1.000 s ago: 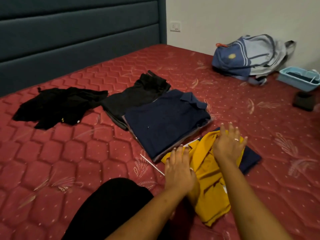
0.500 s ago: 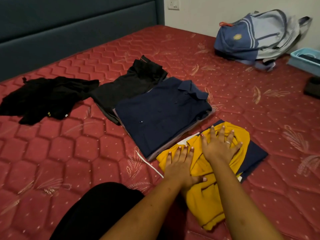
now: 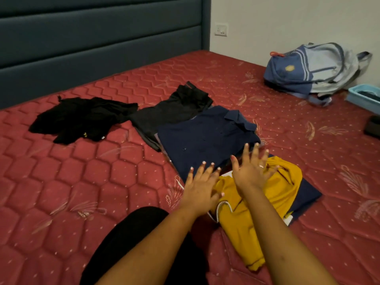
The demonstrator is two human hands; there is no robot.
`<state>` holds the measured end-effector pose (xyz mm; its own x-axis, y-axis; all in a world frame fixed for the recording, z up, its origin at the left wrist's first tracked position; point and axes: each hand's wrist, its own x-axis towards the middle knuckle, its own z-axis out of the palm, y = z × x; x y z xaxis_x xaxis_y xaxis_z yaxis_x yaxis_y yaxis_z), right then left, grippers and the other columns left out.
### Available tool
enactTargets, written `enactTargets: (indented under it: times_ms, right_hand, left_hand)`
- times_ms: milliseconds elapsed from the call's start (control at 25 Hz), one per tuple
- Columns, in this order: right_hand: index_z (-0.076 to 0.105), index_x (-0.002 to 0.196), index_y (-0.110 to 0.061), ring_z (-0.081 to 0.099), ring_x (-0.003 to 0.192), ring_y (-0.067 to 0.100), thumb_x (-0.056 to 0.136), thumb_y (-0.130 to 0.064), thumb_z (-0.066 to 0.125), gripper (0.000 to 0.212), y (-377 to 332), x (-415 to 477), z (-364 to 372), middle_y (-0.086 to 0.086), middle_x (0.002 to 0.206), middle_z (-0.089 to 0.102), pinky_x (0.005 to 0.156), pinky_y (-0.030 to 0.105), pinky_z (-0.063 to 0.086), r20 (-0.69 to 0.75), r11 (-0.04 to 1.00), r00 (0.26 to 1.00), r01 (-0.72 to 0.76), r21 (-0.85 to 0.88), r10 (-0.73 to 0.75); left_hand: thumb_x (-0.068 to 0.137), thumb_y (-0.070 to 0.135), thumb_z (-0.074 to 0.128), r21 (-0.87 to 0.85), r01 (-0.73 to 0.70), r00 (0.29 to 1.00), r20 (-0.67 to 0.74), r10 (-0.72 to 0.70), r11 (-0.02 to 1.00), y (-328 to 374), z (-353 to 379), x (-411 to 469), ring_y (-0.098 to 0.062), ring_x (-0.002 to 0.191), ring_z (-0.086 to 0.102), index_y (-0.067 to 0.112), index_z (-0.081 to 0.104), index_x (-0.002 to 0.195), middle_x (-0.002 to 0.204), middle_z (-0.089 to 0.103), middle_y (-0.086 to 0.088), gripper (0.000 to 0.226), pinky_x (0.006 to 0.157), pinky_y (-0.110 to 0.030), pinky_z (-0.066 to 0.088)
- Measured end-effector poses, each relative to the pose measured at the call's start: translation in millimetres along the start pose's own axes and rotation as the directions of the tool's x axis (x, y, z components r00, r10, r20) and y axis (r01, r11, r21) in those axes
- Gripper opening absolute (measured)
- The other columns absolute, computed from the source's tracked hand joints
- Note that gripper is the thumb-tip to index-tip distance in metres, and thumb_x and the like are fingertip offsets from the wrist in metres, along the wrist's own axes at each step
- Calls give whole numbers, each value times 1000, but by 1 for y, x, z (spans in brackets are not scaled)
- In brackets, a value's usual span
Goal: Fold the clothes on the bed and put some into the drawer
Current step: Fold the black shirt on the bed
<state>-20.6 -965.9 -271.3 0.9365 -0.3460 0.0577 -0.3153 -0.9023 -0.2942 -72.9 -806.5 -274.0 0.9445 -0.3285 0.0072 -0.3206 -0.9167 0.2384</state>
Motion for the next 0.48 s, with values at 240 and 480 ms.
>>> enactTargets:
  times_ms: [240, 480]
  right_hand:
    - [-4, 152, -37, -17, 147, 25, 96, -63, 19, 66, -174, -52, -8, -9, 161, -13, 108, 67, -9, 14, 905, 914, 399, 146, -406]
    - [-2, 151, -40, -16, 147, 23, 97, -60, 24, 63, -327, -134, 31, -11, 161, -10, 107, 67, -10, 122, 736, 726, 659, 156, -676]
  left_hand:
    - [94, 55, 42, -6, 407, 882, -260, -394, 914, -118, -92, -39, -22, 148, -11, 28, 4, 154, 162, -4, 1, 76, 116, -51, -4]
    - [93, 52, 47, -195, 726, 586, -326, -742, 660, -276, -148, -151, -26, 148, -10, 29, 2, 154, 162, -7, -1, 79, 114, -59, 2]
